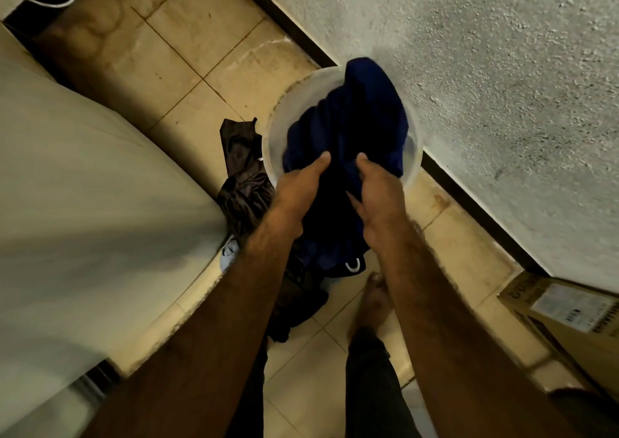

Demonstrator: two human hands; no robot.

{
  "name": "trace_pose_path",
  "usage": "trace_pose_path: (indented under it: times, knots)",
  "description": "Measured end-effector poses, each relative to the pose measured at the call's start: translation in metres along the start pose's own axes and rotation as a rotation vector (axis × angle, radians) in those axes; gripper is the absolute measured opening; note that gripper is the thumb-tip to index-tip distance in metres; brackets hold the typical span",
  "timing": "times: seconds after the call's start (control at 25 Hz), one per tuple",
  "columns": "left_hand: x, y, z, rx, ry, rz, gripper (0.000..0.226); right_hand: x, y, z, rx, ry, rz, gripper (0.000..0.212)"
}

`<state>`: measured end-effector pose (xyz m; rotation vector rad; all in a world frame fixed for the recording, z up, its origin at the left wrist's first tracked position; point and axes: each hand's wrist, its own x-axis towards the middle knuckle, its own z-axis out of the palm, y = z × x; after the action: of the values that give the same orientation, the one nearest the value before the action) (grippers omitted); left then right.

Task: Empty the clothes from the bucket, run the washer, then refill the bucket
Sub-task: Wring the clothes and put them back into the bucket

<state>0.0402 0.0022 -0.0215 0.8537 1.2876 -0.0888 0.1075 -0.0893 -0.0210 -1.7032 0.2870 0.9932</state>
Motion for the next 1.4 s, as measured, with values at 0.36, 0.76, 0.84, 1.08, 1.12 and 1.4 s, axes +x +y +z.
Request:
trace_pose_path:
  times: [0.36, 0.76, 0.84, 1.08, 1.12, 1.4]
  knots:
    - [0.001, -0.005, 0.004, 0.034, 0.004, -0.204, 0.032, -0.012, 0.050, -0.025, -0.347, 0.383, -0.080, 0.089]
    - [0.004, 0.005, 0.026, 0.362, 0.117, 0.225, 0.057, -0.010, 0.024, -0.011, 0.074, 0.122, 0.096, 0.021]
    - [-0.001, -0.002, 0.013, 0.434, 0.289, 0.393, 0.062, 0.001, 0.004, -0.013, 0.189, 0.129, 0.147, 0.018]
    - [-0.004, -0.076, -0.022, 0.337, -0.252, 0.225, 0.039, 0.047, -0.033, -0.018, 0.492, -0.116, 0.286, 0.044]
    - [0.004, -0.084, -0.022, 0.405, -0.217, 0.261, 0.034, 0.051, -0.033, -0.016, 0.514, -0.113, 0.295, 0.044]
    - [0.021, -0.033, 0.014, 0.242, 0.052, 0.252, 0.031, 0.027, 0.014, -0.005, -0.066, 0.194, 0.184, 0.022]
